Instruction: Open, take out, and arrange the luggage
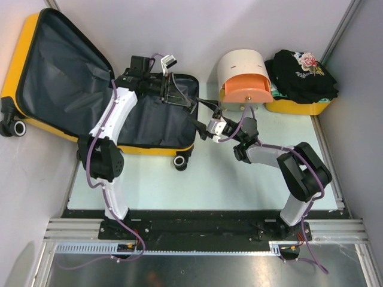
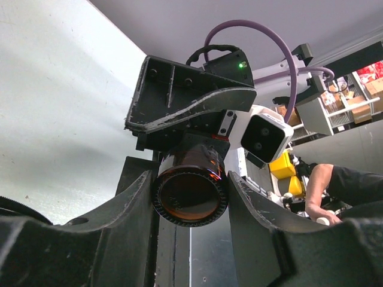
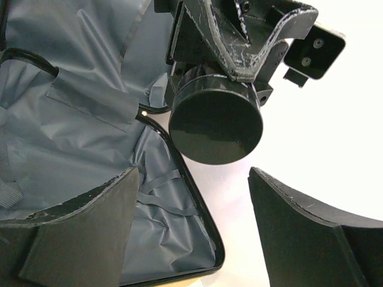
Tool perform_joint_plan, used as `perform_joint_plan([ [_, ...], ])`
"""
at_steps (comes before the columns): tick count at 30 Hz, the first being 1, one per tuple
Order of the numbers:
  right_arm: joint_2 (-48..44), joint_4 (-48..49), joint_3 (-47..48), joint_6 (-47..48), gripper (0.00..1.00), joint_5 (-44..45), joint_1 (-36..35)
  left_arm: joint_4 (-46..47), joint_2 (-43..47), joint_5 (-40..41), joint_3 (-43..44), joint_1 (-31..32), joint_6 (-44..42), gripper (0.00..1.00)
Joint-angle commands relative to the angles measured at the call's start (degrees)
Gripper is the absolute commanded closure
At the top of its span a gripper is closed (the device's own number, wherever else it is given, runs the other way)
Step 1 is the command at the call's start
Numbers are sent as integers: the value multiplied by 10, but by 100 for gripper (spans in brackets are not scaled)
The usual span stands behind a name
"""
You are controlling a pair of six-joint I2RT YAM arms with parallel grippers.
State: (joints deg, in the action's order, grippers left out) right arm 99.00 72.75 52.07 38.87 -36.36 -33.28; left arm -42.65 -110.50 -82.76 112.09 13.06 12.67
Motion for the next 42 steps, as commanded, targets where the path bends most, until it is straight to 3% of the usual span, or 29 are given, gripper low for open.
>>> perform_joint_plan([
  [1, -9, 186, 7, 22, 22, 7, -6, 4, -4, -138, 23, 1, 10, 100],
  [13, -17, 187, 12, 13, 33, -6, -12, 5, -16, -128, 16, -5, 11, 100],
  [27, -21, 188, 21, 9, 32, 2, -13, 5, -25, -110, -14, -15, 3, 100],
  [33, -19, 187, 24, 2, 42, 0, -9, 5, -31, -106, -10, -15, 6, 100],
  [42, -18, 187, 30, -7, 46, -5, -6, 5, -36, -97, -10, -15, 7, 100],
])
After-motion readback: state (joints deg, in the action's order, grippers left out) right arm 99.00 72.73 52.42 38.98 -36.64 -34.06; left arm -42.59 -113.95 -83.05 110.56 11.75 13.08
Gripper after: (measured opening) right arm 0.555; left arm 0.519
